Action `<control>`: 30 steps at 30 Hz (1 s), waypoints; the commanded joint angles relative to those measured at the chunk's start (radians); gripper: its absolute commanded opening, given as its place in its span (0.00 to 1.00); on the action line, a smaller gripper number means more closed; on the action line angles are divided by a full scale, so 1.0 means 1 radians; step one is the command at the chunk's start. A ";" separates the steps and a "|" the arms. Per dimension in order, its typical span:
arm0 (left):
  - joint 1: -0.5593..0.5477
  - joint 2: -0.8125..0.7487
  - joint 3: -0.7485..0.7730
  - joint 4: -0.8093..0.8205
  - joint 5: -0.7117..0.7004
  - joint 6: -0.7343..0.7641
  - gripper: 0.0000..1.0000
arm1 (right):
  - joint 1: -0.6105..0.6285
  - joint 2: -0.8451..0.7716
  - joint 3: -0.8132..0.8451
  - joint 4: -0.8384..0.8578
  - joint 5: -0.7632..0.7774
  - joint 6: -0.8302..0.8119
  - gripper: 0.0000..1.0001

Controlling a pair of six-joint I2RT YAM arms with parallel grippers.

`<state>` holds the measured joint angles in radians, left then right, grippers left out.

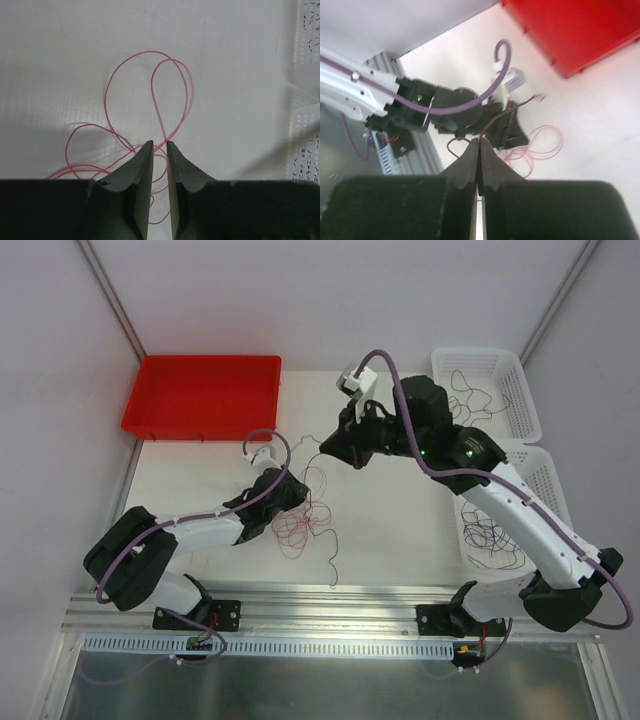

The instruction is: Untangle the cables

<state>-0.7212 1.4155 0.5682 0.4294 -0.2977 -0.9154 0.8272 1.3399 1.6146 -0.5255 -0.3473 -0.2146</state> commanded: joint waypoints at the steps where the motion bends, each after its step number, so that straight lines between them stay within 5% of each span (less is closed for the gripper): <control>1: -0.012 0.031 -0.018 -0.006 -0.055 -0.071 0.17 | -0.016 -0.071 0.129 -0.071 0.148 -0.045 0.01; 7: -0.011 0.066 -0.005 -0.076 -0.081 -0.114 0.16 | -0.092 -0.128 0.206 -0.100 0.276 -0.066 0.01; 12: -0.009 0.017 0.009 -0.165 -0.127 -0.126 0.20 | -0.177 -0.176 0.117 -0.081 0.323 -0.063 0.01; 16: -0.001 -0.087 0.016 -0.219 -0.161 -0.083 0.32 | -0.224 -0.182 -0.010 -0.035 0.309 -0.043 0.01; 23: 0.026 -0.276 0.081 -0.322 -0.181 0.101 0.75 | -0.258 -0.193 -0.365 0.177 0.378 0.017 0.01; 30: 0.054 -0.424 0.154 -0.484 -0.173 0.271 0.91 | -0.270 -0.177 -0.666 0.245 0.456 0.165 0.01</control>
<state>-0.6796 1.0431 0.6804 0.0391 -0.4511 -0.7654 0.5632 1.1740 0.9867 -0.3706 0.0498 -0.1398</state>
